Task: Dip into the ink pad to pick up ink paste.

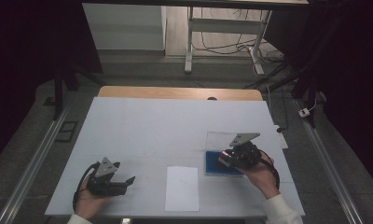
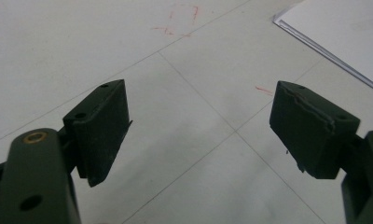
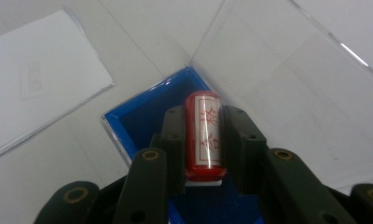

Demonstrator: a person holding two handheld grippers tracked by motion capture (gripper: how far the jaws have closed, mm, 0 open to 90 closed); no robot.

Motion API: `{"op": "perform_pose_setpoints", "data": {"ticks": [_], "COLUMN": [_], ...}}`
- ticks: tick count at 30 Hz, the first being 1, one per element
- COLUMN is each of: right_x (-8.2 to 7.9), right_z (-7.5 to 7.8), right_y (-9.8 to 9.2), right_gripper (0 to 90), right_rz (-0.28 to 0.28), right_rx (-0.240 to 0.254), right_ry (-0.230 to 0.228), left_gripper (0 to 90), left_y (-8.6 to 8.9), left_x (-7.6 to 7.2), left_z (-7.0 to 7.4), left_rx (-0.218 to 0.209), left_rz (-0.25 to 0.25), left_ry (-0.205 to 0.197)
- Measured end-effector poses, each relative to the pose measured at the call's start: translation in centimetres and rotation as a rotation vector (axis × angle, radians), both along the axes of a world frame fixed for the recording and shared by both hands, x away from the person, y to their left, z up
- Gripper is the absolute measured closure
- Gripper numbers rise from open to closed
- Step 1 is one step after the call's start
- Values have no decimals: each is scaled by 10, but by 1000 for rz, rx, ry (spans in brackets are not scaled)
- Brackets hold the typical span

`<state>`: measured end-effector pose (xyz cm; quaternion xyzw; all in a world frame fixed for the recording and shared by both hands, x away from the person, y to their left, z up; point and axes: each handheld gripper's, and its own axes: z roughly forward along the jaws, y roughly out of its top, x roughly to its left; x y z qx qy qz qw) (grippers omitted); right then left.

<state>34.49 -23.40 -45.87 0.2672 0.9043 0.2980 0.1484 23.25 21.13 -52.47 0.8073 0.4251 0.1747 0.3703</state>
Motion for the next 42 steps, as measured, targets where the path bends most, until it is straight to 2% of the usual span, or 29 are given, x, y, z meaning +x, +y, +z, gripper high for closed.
{"op": "perform_pose_setpoints", "data": {"ticks": [13, 16, 22, 30, 42], "right_x": [1, 2, 2, 1, 3], "right_z": [-5, -7, -8, -7, -6], "right_y": [2, 2, 3, 7, 9], "right_gripper": [703, 703, 704, 705, 707], "right_rz": [1, 5, -10, -9, -11], "right_rx": [-15, -33, -30, -71, -97], "right_ry": [5, 7, 16, 10, 28], "left_gripper": [205, 205, 203, 203, 202], "left_y": [0, 0, 0, 1, 2], "left_x": [0, 0, 0, 0, 1], "left_z": [0, -1, -1, -1, -1], "left_rx": [6, 5, 0, 1, 1], "left_rz": [1, 1, 3, 3, 7], "left_ry": [3, 3, 7, 7, 11]}}
